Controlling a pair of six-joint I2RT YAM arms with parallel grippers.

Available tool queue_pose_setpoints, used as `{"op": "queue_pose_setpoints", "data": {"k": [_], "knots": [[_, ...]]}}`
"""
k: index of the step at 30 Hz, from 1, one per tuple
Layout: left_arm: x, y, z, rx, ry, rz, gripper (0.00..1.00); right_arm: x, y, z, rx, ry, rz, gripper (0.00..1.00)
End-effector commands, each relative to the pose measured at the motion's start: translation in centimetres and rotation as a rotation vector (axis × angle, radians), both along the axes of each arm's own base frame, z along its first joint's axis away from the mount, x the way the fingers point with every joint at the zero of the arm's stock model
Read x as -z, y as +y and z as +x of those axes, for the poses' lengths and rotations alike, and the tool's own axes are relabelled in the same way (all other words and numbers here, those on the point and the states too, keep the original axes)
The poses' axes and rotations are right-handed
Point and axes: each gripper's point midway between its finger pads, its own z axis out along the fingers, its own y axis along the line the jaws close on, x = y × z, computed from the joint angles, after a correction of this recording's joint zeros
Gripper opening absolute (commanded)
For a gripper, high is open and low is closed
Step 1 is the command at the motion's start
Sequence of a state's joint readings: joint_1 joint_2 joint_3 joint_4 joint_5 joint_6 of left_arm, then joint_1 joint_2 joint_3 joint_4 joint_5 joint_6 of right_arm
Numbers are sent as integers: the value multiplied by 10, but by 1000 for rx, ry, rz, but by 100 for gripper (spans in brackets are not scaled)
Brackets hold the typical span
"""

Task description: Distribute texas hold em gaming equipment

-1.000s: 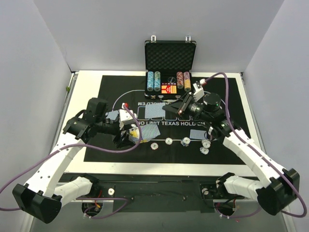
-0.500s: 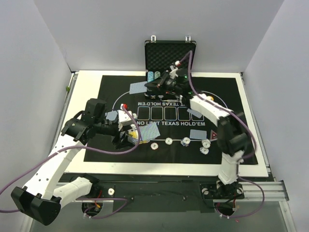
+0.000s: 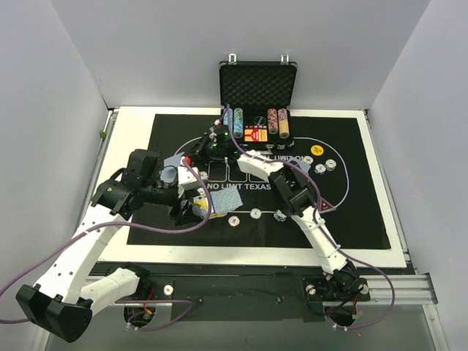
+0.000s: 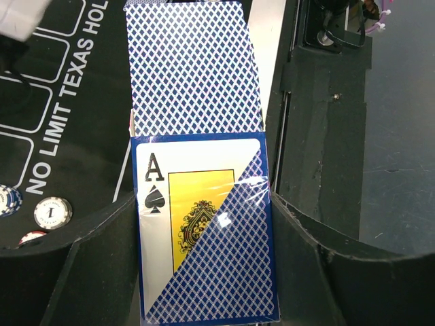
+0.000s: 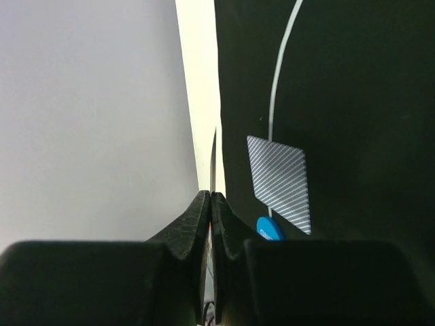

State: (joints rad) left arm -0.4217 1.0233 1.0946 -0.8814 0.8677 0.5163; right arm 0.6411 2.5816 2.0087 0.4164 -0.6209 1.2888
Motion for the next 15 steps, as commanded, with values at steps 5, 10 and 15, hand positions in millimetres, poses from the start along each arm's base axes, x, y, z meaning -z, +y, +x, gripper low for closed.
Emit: {"op": "queue_pose_setpoints", "data": {"k": [5, 10, 15], "knots": [[-28, -3, -5, 26, -66, -75, 1, -20, 29, 0, -13, -34, 26, 0], [-26, -4, -3, 20, -58, -74, 1, -21, 16, -1, -2, -45, -19, 25], [-22, -4, 0, 13, -55, -64, 1, -28, -3, 4, 11, -46, -30, 40]]}}
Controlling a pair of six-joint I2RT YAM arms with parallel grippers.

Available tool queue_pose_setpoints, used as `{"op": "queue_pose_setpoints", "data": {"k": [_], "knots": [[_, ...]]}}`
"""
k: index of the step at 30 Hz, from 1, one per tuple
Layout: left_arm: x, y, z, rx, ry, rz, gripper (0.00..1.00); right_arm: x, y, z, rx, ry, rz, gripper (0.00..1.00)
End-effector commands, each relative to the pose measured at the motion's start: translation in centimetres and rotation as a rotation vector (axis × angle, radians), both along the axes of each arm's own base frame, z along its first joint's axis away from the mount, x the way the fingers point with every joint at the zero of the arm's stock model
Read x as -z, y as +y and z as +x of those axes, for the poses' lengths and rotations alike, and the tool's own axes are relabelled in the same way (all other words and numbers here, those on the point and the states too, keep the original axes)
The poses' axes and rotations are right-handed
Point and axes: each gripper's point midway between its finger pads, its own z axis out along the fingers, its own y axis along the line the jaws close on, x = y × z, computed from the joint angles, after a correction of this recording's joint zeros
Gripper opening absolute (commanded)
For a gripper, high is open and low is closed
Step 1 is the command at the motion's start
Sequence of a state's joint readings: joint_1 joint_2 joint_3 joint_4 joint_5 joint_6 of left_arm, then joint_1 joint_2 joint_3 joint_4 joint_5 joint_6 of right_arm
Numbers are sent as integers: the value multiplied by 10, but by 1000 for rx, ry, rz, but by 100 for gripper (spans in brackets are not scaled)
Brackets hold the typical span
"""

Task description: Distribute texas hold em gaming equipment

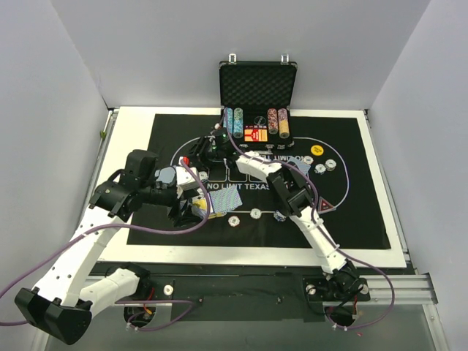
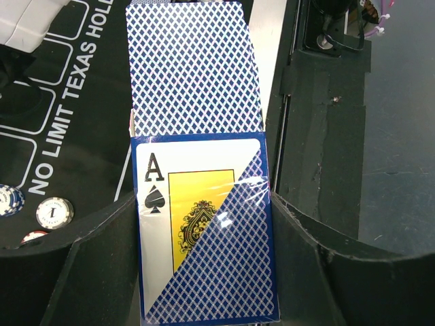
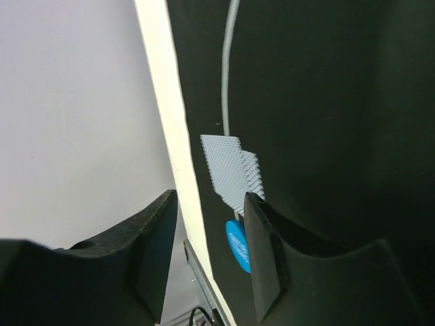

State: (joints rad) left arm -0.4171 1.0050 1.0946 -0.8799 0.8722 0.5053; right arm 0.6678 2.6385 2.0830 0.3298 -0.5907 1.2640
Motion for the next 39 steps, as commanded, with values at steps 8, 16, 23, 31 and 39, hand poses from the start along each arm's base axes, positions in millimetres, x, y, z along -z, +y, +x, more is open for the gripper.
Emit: {"op": "queue_pose_setpoints", "data": {"k": [8, 16, 23, 31, 39], "knots": [[-14, -4, 5, 10, -42, -38, 1, -152, -71, 22, 78, -196, 112, 45], [-8, -2, 7, 10, -38, -27, 1, -246, -141, -18, 95, -335, 168, 48], [-3, -2, 9, 9, -33, -20, 1, -229, -190, -109, 66, -294, 104, 53], [-2, -2, 12, 13, -39, -17, 1, -201, -237, -211, -57, -324, -121, 61], [-4, -3, 13, 5, -44, -19, 1, -193, -213, -239, -147, -312, -138, 61]]}}
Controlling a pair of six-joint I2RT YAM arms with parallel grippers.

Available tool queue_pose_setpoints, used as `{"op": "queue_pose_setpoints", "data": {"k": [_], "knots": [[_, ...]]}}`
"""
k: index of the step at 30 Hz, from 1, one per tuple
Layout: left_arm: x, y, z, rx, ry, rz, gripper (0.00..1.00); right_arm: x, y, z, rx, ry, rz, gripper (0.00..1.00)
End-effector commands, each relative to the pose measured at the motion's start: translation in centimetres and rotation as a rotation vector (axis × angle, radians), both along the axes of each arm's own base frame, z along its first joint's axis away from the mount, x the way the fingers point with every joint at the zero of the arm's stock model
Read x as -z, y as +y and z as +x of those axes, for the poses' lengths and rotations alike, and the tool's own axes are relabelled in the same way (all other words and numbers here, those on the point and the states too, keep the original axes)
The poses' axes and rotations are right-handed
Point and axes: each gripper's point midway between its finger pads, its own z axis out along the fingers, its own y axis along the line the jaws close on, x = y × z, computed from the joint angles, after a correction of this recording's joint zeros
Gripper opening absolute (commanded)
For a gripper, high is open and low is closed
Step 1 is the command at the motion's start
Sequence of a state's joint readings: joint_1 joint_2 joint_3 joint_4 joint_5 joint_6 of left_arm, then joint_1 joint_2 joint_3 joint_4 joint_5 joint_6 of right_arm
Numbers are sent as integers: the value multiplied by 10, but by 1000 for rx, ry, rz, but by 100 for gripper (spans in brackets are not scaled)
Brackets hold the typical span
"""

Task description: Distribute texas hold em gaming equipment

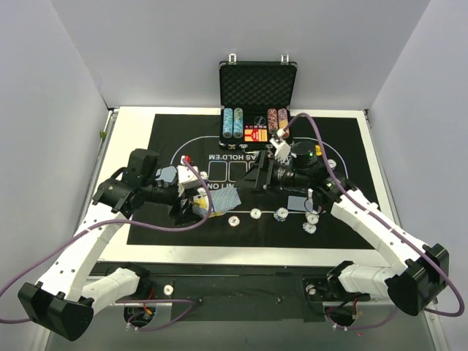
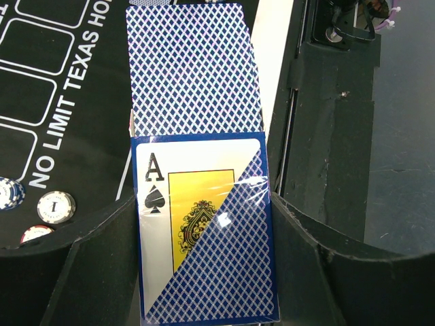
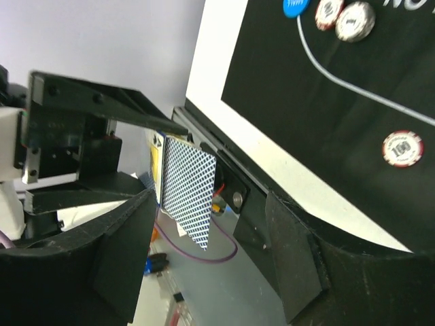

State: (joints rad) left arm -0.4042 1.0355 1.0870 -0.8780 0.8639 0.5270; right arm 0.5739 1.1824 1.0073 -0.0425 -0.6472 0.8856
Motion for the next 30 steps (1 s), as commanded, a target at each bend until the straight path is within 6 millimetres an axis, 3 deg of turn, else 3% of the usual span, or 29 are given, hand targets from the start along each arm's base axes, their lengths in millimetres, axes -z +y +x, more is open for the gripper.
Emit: {"op": "queue_pose_setpoints", "data": {"k": [1, 8, 15, 30], "knots": [[-14, -5, 6, 14, -56, -42, 1, 6, 15, -12, -56, -5, -23, 61], [-16, -5, 6, 13, -60, -45, 1, 2, 26, -13, -57, -5, 21, 56], [-17, -5, 6, 12, -66, -49, 1, 5, 24, -13, -47, 8, 26, 40], [-17, -6, 8, 10, -69, -52, 1, 3, 4, -4, 20, 23, 73, 14]]}}
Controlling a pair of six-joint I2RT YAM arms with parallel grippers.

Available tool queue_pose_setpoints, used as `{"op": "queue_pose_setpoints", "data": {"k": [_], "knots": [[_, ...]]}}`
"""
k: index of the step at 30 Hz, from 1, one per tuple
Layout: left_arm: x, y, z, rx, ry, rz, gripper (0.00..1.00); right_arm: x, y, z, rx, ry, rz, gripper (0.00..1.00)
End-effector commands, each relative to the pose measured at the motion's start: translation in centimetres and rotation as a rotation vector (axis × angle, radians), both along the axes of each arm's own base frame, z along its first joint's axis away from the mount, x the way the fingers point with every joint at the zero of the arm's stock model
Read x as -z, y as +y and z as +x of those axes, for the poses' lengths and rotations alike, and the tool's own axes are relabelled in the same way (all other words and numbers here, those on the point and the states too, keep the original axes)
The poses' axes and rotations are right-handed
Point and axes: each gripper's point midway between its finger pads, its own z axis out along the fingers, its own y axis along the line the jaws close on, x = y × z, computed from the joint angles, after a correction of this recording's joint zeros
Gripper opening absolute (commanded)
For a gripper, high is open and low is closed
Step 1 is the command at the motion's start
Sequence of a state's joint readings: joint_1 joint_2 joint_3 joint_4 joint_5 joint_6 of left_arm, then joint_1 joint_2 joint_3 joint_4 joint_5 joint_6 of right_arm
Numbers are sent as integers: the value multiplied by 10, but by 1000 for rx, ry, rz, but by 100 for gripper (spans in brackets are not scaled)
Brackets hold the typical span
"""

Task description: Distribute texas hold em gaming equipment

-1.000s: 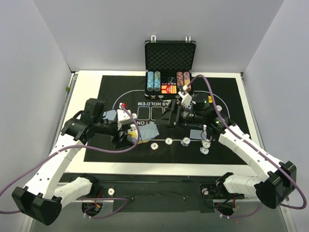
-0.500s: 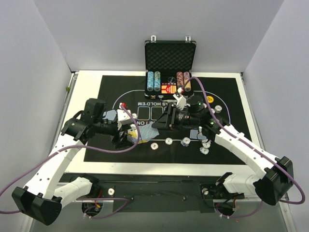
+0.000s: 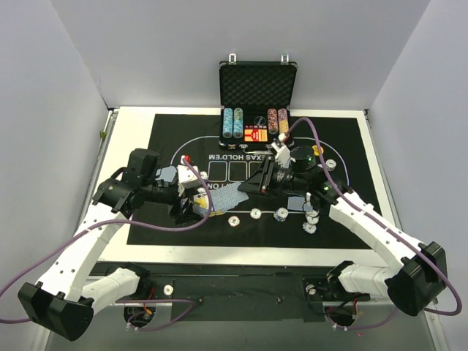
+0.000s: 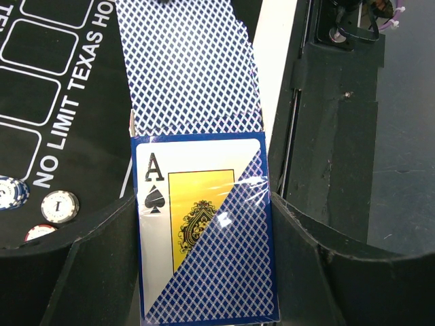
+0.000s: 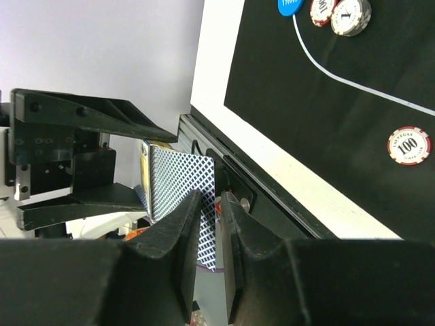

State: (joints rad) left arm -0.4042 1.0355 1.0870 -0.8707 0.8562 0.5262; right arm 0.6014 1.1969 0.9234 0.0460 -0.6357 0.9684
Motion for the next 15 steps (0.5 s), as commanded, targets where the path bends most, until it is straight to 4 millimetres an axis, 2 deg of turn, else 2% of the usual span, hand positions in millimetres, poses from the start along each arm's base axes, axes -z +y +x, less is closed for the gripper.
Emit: {"op": "queue_pose_setpoints", "data": {"k": [1, 12, 14, 15], "knots": [[-17, -6, 6, 15, -59, -54, 1, -21, -5, 0, 7, -57, 54, 13], [-17, -6, 6, 13, -58, -53, 1, -23, -15, 0, 25, -63, 61, 11], [-17, -6, 7, 11, -60, -54, 1, -25, -19, 3, 38, -59, 68, 9], [-17, -6, 7, 12, -58, -54, 1, -26, -22, 5, 50, -61, 70, 4]]}}
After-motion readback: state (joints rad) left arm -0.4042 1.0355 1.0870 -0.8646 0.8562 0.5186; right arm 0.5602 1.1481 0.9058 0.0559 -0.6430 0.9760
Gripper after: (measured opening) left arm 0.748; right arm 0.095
